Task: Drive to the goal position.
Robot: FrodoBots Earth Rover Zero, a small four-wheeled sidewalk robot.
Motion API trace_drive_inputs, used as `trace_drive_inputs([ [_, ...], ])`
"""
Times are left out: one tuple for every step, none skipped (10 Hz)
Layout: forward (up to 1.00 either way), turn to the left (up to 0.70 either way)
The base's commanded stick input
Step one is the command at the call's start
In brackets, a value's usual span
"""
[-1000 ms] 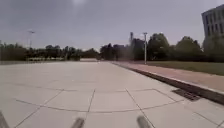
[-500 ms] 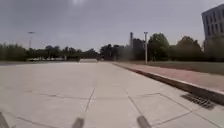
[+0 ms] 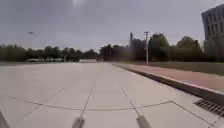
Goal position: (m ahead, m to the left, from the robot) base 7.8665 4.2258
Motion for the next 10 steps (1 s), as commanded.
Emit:
trace_drive_inputs([
  [0.70,0.00],
  [0.70,0.00],
  [0.70,0.00],
  [0.70,0.00],
  [0.70,0.00],
  [0.70,0.00],
  [0.70,0.00],
  [0.70,0.00],
  [0.70,0.00],
  [0.70,0.00],
])
